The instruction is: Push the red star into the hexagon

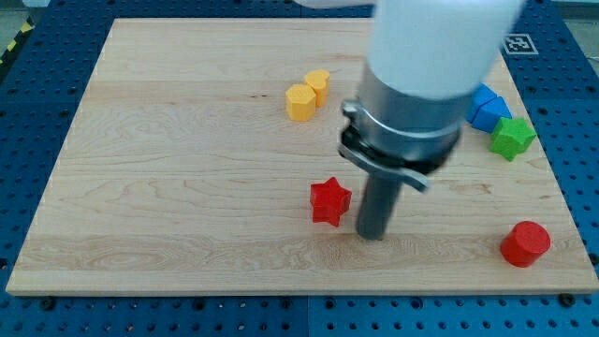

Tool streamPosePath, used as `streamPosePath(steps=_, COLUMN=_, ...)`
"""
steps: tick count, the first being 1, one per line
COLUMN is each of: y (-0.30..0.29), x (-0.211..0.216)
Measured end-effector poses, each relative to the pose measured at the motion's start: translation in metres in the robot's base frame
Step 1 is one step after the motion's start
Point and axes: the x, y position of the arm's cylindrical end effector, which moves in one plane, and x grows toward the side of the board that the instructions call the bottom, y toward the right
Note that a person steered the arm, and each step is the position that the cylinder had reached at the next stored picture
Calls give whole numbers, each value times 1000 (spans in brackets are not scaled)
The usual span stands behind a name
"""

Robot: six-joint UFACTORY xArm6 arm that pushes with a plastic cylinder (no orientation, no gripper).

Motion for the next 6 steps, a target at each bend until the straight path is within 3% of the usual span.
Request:
streamPosePath(steps=1, y=-43, x=-78)
streamPosePath(steps=2, y=-66, x=-125)
streamPosePath(steps=6, y=7, x=-30)
